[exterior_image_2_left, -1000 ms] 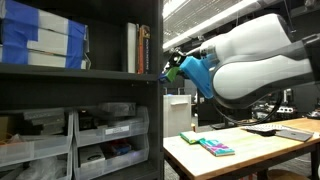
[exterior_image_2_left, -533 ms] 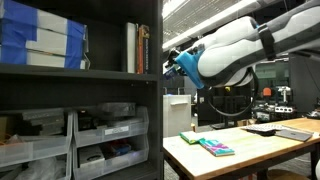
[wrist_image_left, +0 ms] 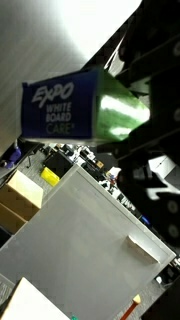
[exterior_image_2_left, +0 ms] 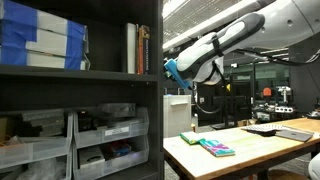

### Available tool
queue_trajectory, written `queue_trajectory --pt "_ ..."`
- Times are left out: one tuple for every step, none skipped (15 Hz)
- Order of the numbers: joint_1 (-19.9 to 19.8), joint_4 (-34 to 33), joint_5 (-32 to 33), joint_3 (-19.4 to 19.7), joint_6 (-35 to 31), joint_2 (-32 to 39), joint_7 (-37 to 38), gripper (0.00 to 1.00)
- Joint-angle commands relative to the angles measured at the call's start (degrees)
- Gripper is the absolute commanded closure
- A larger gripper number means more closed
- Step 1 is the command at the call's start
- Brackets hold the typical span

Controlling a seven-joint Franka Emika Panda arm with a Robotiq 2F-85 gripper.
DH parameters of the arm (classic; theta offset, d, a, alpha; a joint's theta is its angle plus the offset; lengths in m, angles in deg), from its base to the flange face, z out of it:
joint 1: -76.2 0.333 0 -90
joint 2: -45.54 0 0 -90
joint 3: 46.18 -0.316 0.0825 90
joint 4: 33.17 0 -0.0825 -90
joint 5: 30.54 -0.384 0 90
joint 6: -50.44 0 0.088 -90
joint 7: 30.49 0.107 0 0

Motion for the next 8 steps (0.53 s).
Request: queue_trajectory --pt "-10.1 -3.4 1.7 -4.6 3.6 1.2 0.8 0.88" --pt "-13.4 -3.7 1.9 -6.2 4.6 0.9 1.2 0.88" --pt "-15.9 -3.8 1.8 -7.4 5.4 0.6 1.5 0.88" --pt "-17.4 -4.3 1.6 -8.0 6.0 0.9 1.6 0.88" --pt "-19.8 -4.5 1.6 -9.3 6.5 0.8 1.8 0.88" --pt "-21.5 -4.8 1.5 -10.5 7.2 0.7 2.0 0.88" --pt "-23.1 -5.0 1.5 -11.4 7.6 0.6 2.0 0.88" --pt "-24.7 -5.2 1.5 -12.5 8.3 0.3 2.1 0.88"
